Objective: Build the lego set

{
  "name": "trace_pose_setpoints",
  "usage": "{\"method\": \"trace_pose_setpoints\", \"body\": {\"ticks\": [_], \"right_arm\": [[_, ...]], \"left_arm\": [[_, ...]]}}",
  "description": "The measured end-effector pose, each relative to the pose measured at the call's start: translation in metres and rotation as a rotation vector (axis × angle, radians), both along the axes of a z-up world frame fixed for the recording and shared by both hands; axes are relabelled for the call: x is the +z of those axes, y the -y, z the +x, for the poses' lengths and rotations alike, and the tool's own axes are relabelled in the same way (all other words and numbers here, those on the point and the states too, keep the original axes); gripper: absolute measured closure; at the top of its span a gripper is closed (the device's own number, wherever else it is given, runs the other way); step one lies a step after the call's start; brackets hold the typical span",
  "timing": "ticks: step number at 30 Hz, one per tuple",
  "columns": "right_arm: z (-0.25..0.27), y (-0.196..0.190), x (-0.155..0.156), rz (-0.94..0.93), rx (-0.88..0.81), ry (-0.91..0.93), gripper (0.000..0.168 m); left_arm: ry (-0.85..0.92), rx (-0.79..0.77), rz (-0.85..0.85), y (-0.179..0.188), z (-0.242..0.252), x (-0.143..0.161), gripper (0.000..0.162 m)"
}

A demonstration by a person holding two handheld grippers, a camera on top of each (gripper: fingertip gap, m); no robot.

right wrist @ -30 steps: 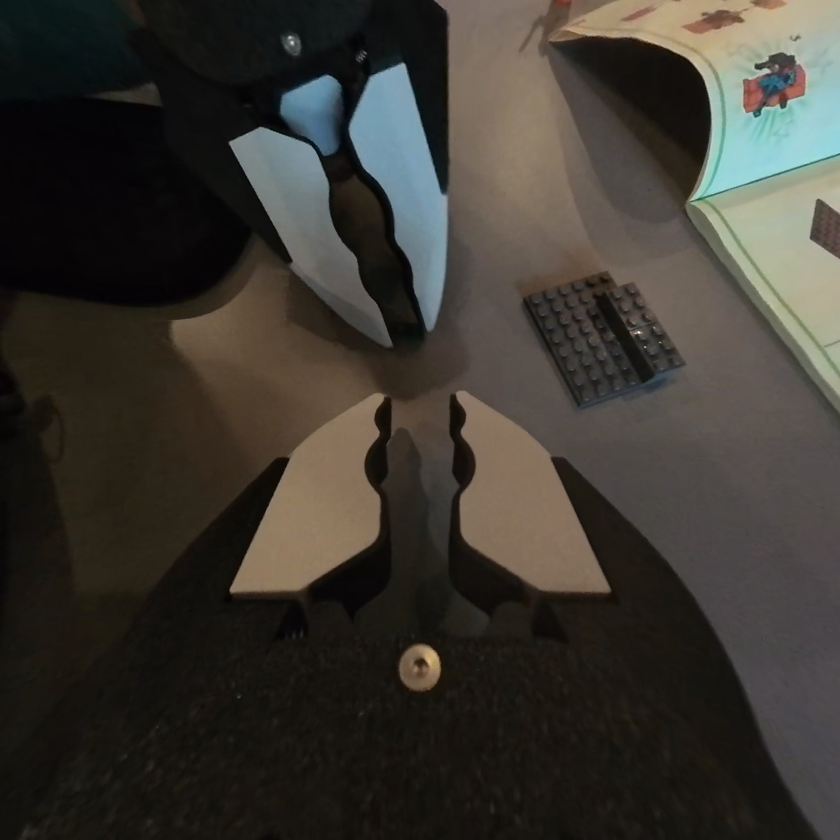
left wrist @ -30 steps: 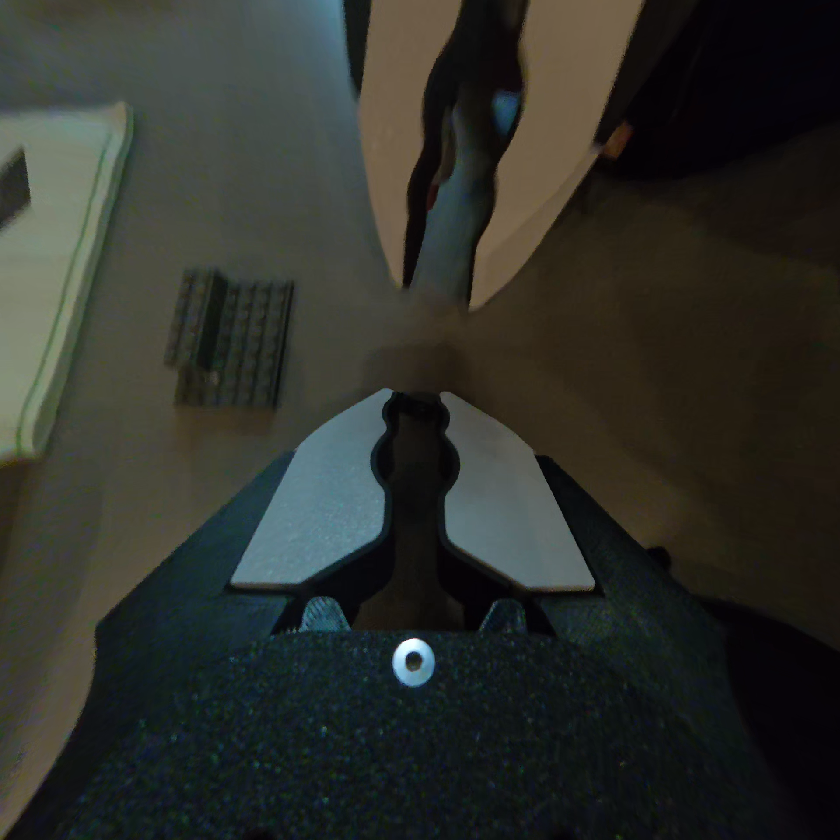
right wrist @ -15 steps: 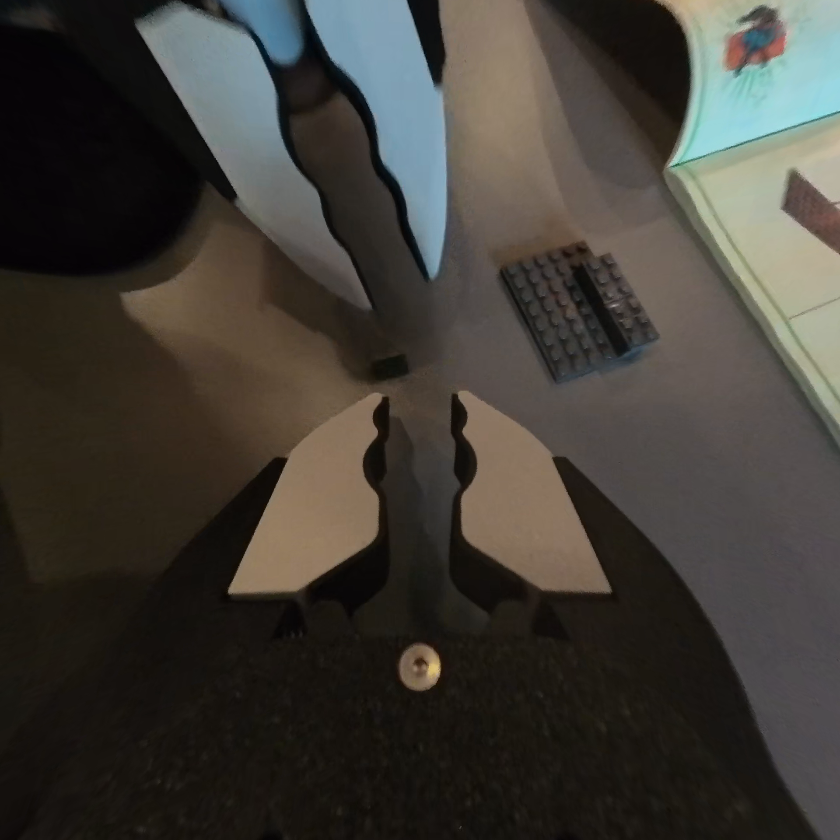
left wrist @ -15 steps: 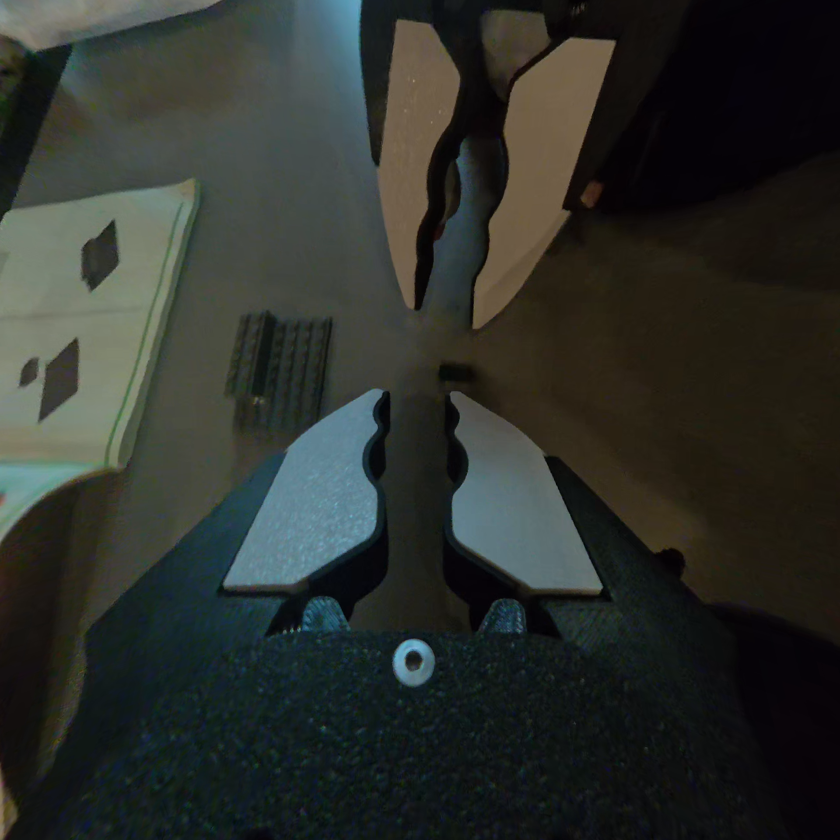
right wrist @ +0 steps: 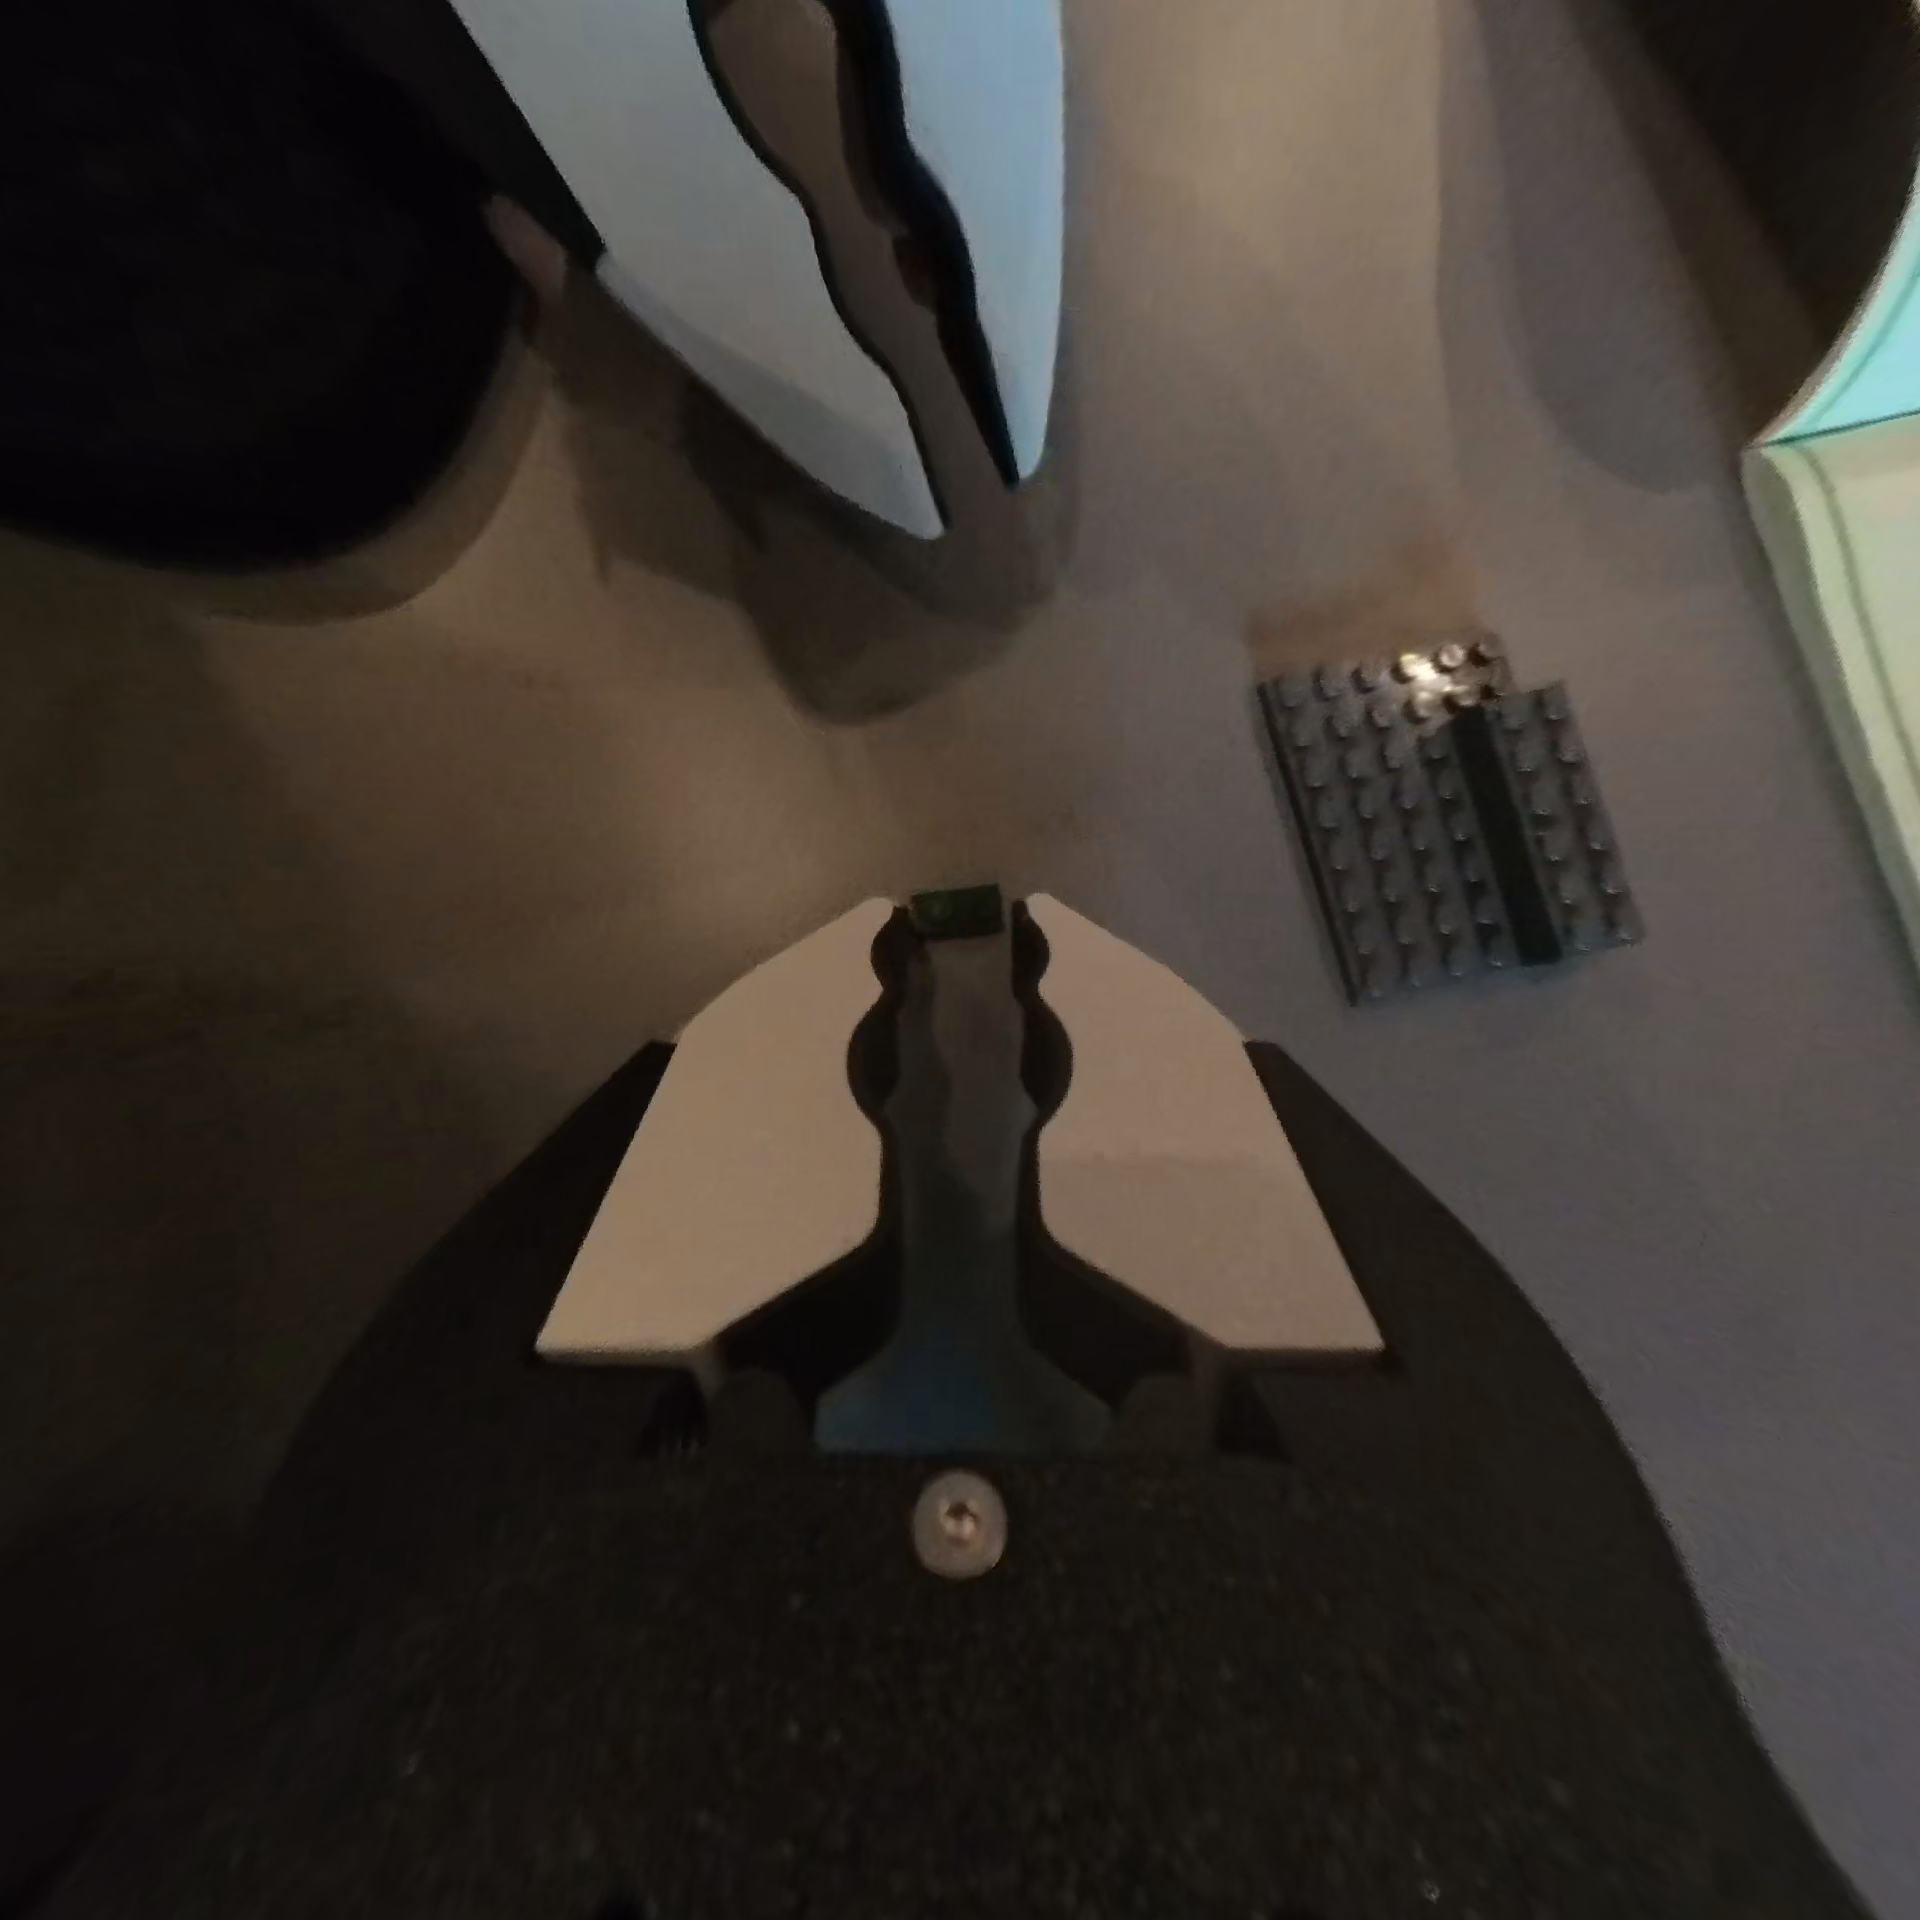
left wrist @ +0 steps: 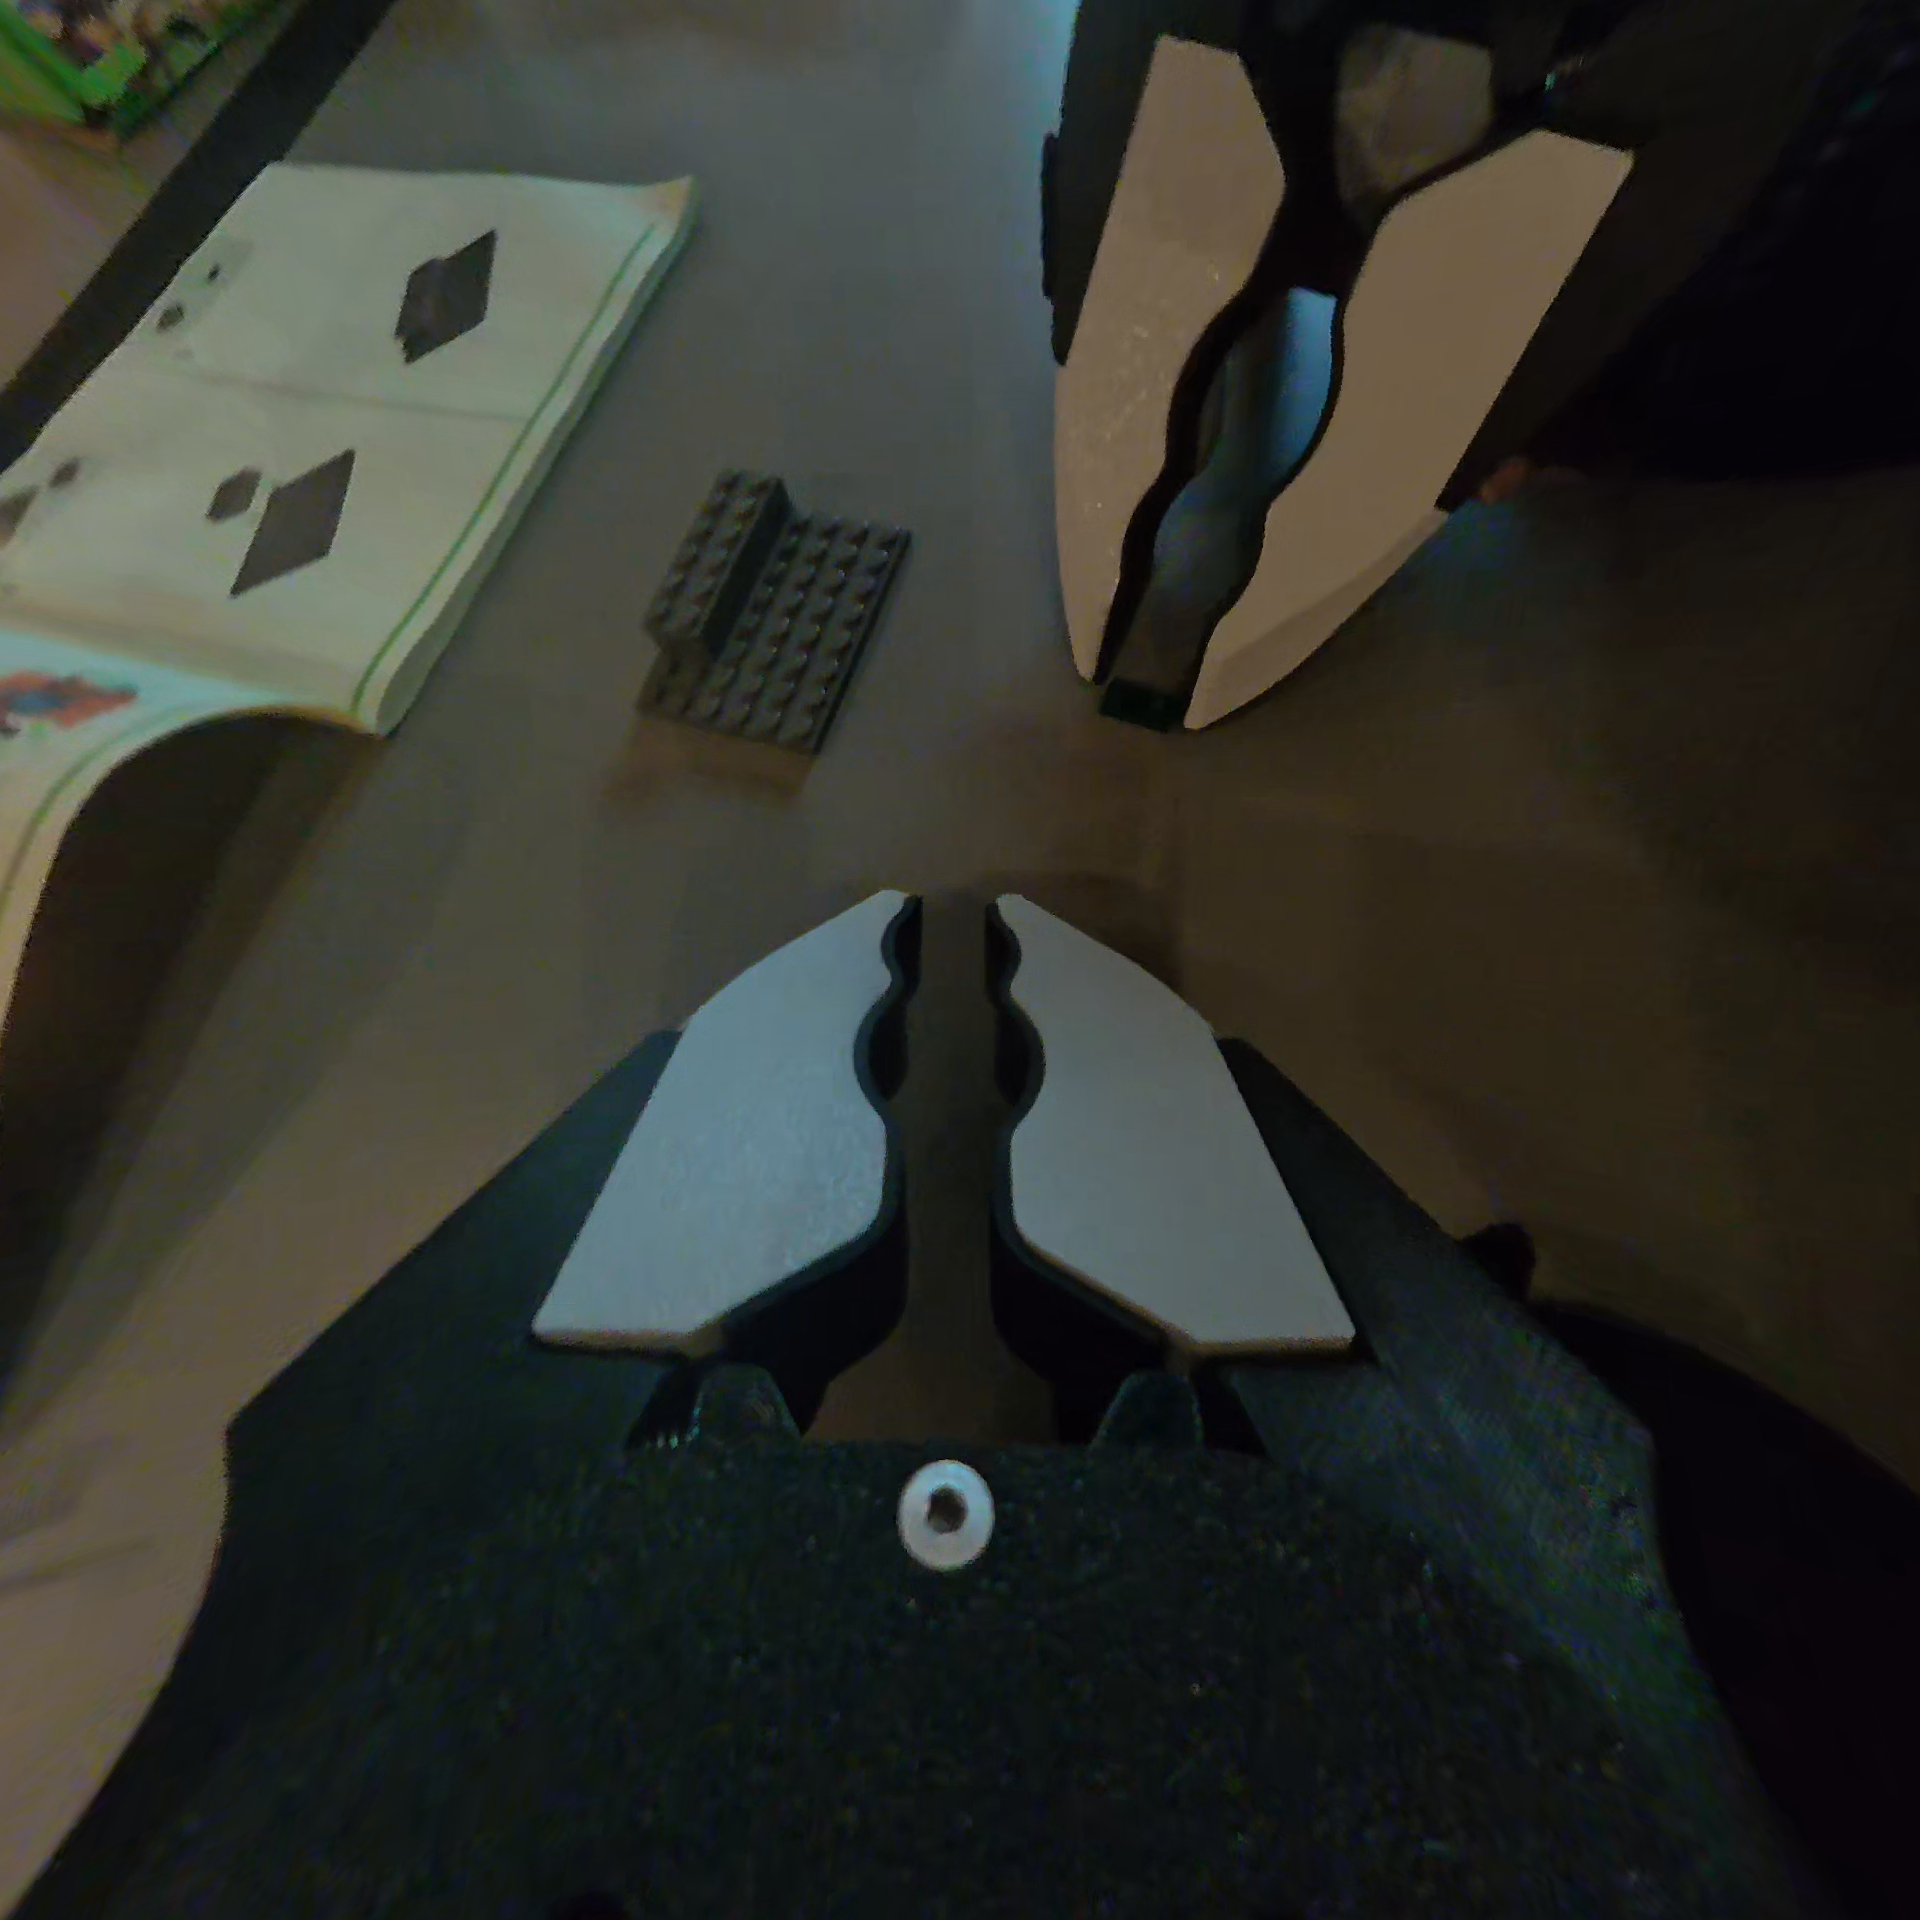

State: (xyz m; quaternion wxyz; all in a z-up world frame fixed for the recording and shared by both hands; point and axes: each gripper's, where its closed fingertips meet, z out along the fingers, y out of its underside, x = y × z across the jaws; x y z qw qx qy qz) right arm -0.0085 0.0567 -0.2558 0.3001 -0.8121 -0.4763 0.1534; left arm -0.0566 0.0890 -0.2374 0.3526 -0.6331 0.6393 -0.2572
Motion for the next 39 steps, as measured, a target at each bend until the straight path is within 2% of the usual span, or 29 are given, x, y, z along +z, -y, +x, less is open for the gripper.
{"method": "trace_pose_setpoints", "body": {"ticks": [15, 25, 30, 39], "right_arm": [[0.003, -0.003, 0.001, 0.004, 0.075, 0.048, 0.153], [0.012, -0.026, 0.026, 0.062, 0.059, -0.001, 0.153], [0.021, -0.041, 0.036, 0.095, 0.048, 0.006, 0.153], [0.038, -0.065, 0.047, 0.129, 0.021, -0.011, 0.153]], "left_arm": [[0.038, 0.045, 0.006, -0.005, -0.003, -0.002, 0.152], [0.063, 0.082, 0.003, -0.011, -0.002, -0.001, 0.152], [0.102, 0.106, -0.02, -0.014, -0.004, 0.005, 0.162], [0.139, 0.178, -0.046, -0.025, -0.005, 0.013, 0.161]]}}
